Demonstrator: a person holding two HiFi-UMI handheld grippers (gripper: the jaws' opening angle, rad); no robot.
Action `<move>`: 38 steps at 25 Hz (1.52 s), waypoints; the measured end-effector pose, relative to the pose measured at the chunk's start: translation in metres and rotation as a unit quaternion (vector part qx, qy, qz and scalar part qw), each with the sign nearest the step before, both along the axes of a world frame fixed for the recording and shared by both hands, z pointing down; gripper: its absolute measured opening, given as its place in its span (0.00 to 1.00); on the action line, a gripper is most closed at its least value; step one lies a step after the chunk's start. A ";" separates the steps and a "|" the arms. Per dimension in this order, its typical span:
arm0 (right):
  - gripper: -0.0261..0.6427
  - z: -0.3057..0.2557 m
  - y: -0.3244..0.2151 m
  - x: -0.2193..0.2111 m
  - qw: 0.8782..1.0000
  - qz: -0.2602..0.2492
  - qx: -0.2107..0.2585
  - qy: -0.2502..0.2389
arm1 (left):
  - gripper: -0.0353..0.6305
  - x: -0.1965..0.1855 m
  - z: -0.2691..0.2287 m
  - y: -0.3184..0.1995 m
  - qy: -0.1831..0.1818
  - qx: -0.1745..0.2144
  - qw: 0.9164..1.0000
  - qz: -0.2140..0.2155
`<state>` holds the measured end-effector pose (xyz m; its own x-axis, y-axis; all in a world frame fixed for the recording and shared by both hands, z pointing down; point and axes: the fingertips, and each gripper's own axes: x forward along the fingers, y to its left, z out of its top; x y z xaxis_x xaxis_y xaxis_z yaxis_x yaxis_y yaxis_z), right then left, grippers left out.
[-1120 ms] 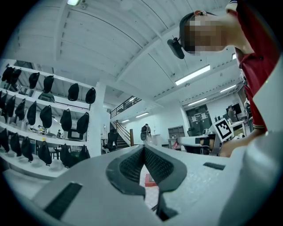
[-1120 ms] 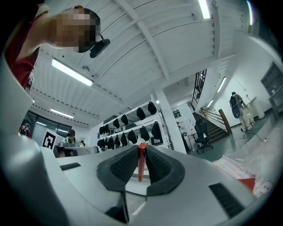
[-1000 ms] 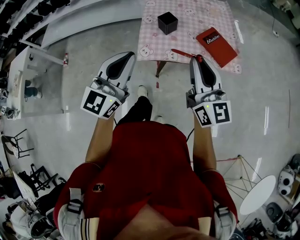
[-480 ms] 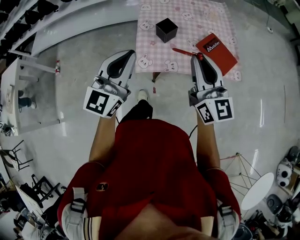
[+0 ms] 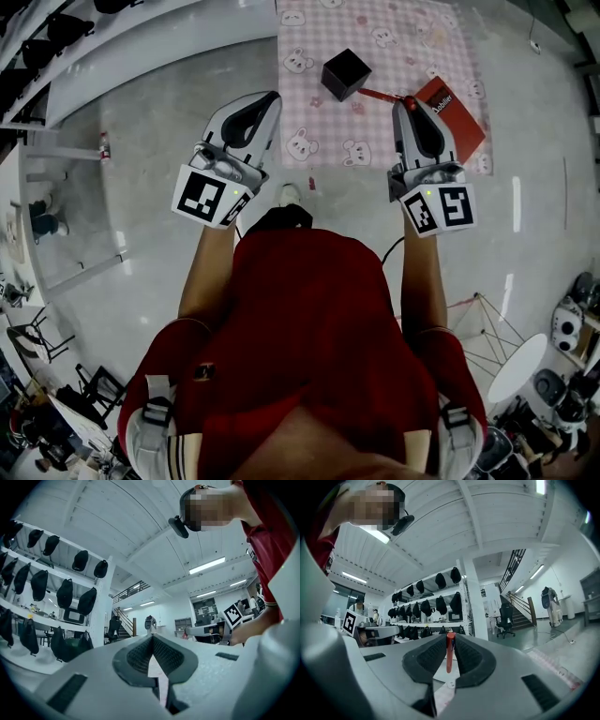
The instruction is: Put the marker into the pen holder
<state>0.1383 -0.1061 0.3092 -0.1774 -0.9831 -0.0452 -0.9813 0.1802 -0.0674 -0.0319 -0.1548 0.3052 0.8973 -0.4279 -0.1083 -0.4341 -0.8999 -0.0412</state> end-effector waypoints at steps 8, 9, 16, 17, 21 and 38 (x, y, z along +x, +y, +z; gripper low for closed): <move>0.11 0.023 -0.057 0.001 0.999 0.027 -0.031 0.024 | 0.06 0.004 0.012 -0.051 0.008 -0.005 0.999 0.042; 0.11 0.026 -0.062 0.001 0.999 0.029 -0.037 0.027 | 0.06 0.004 0.014 -0.055 0.010 -0.007 0.999 0.046; 0.11 0.054 -0.105 0.001 0.994 0.014 -0.086 0.059 | 0.06 0.003 0.023 -0.088 0.022 -0.019 0.998 0.048; 0.11 0.058 -0.110 0.002 0.994 0.010 -0.093 0.063 | 0.06 0.004 0.024 -0.091 0.021 -0.020 0.998 0.047; 0.11 0.077 -0.132 0.010 0.989 -0.012 -0.123 0.082 | 0.06 0.004 0.027 -0.100 0.017 -0.023 0.999 0.033; 0.11 0.154 -0.188 0.036 0.962 -0.127 -0.214 0.112 | 0.06 0.029 0.035 -0.118 0.004 -0.047 0.997 -0.059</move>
<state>0.1745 -0.2937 0.4632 -0.3731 -0.8262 0.4222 -0.9076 0.4195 0.0188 -0.0025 -0.2731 0.3403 0.8399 -0.5383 -0.0700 -0.5363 -0.8428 0.0455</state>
